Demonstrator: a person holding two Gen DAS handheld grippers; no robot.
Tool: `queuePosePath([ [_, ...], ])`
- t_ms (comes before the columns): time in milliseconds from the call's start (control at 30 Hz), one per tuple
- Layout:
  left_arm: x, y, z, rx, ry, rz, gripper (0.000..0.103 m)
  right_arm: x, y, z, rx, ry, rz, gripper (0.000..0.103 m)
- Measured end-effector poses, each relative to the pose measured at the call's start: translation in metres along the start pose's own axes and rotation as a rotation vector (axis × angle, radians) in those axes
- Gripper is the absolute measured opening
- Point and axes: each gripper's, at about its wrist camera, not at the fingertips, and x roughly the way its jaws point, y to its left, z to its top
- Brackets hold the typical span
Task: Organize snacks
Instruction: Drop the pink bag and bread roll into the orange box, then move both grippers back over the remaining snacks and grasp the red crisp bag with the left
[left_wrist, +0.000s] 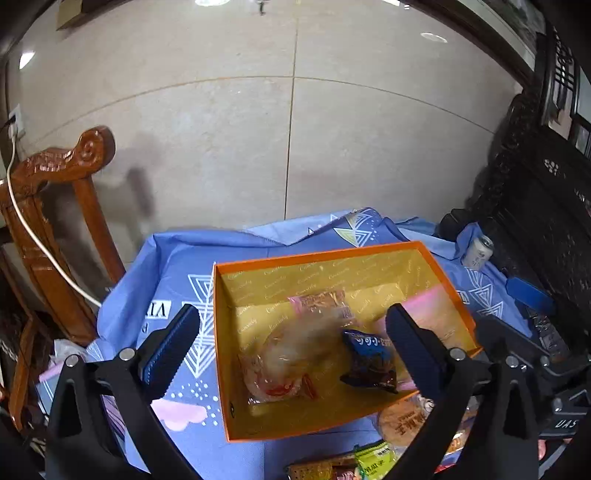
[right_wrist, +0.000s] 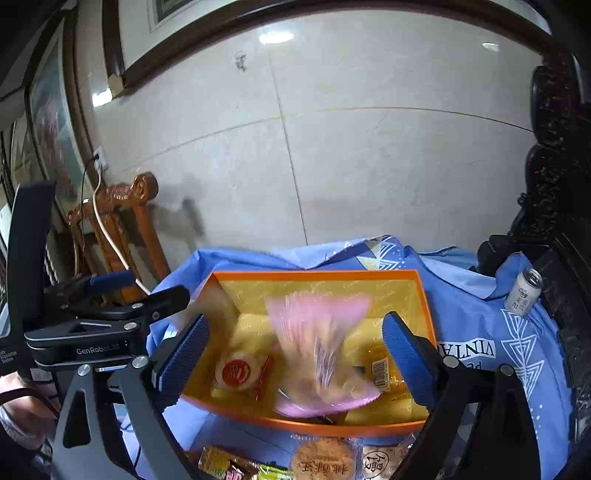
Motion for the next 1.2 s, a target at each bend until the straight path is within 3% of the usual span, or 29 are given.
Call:
queuePosePath([
  [400, -0.019, 0.005, -0.059, -0.026, 0.052, -0.045, 0.099, -0.028, -0.011, -0.065, -0.048, 0.101, 0.018, 0.095],
  [533, -0.028, 0.004, -0.092, -0.024, 0.073, -0.059, 0.099, -0.039, -0.011, -0.109, -0.122, 0.174, 0.052, 0.095],
  [733, -0.036, 0.006, -0.152, -0.041, 0.153, -0.043, 0.099, -0.05, -0.001, -0.172, -0.25, 0.278, 0.072, 0.084],
  [967, -0.052, 0.014, -0.21, -0.061, 0.214, 0.018, 0.099, -0.043, 0.004, -0.211, -0.407, 0.331, 0.067, 0.083],
  [1200, -0.07, 0.027, -0.241, -0.117, 0.242, 0.068, 0.099, -0.027, 0.005, -0.233, -0.545, 0.382, 0.074, 0.062],
])
